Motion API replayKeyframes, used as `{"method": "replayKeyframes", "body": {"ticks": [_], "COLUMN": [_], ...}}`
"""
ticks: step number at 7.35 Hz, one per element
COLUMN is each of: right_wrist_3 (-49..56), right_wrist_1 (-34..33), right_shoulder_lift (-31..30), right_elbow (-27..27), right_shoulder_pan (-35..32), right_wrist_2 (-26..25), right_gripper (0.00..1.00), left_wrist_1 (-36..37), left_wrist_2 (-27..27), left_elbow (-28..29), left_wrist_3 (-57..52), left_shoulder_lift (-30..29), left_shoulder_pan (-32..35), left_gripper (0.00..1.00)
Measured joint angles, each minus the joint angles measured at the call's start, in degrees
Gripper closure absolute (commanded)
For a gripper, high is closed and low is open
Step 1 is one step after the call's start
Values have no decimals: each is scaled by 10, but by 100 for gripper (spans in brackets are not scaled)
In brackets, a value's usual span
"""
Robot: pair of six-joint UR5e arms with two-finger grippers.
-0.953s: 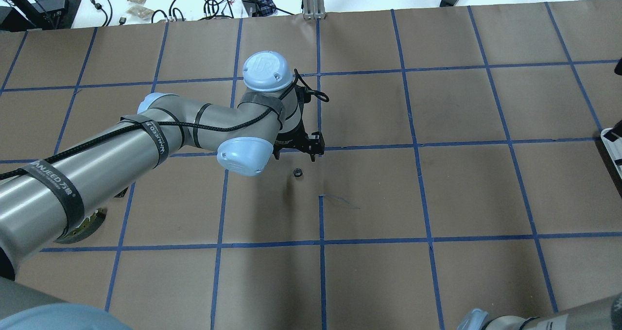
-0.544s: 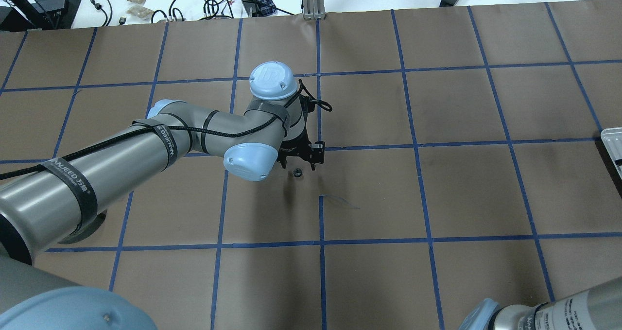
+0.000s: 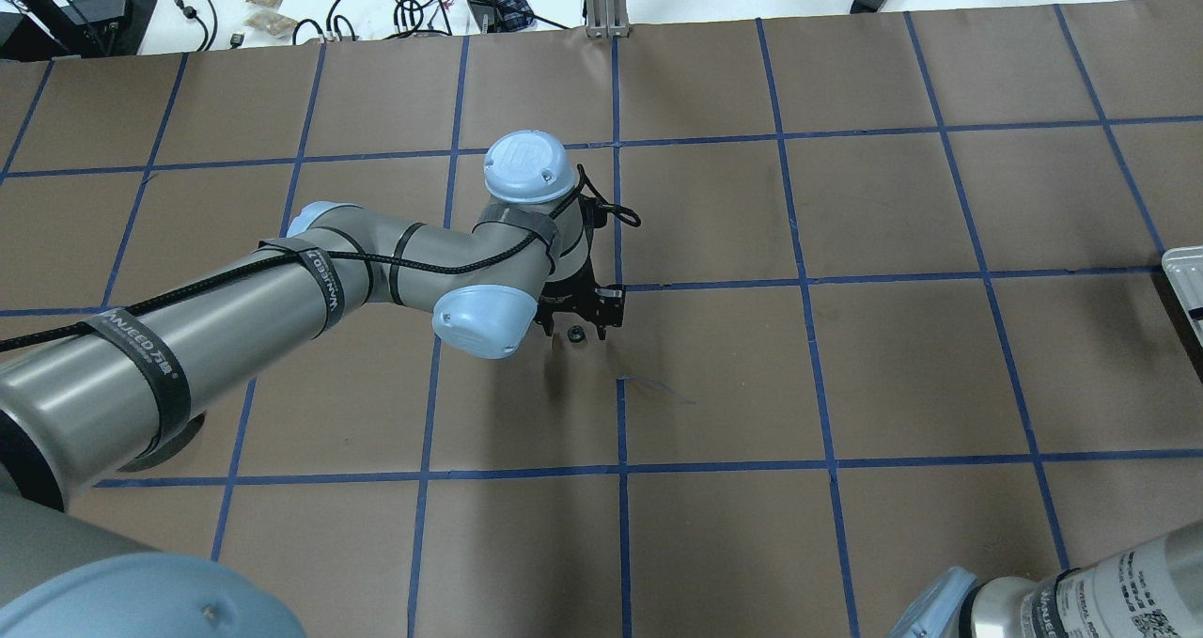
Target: Place bearing gear from tray to pile
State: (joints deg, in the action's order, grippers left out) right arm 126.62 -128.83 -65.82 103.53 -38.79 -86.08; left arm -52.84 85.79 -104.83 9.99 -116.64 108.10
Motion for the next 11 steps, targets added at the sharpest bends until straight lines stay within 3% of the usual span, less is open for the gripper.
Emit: {"method": "replayKeyframes", "body": {"ticks": [1,2,3,4,8,9,11], "right_wrist_3": [26,42,48,45,24,24,22], "right_wrist_1": [-10,-14,-16,-17,-16,-17,-17], "right_shoulder_lift": [4,6,8,11,14,14,14], "right_elbow": [2,4,5,5,16,18,19], "right_shoulder_pan": [0,0,0,0,-1,-1,-1], "right_wrist_2": [1,1,1,1,2,2,2], "right_gripper": [15,30,29,29,42,57,68], "left_wrist_1": [-1,-2,-3,-3,-4,-12,-82], "left_wrist_2": [1,1,2,2,5,4,5], "left_elbow": [0,0,0,1,7,13,55], "left_wrist_3": [0,0,0,1,0,-4,-26], "left_shoulder_lift": [0,-1,-3,-5,-1,8,30], "left_shoulder_pan": [0,0,0,0,-1,-6,-51], "left_gripper": [47,47,56,100,100,100,100]}}
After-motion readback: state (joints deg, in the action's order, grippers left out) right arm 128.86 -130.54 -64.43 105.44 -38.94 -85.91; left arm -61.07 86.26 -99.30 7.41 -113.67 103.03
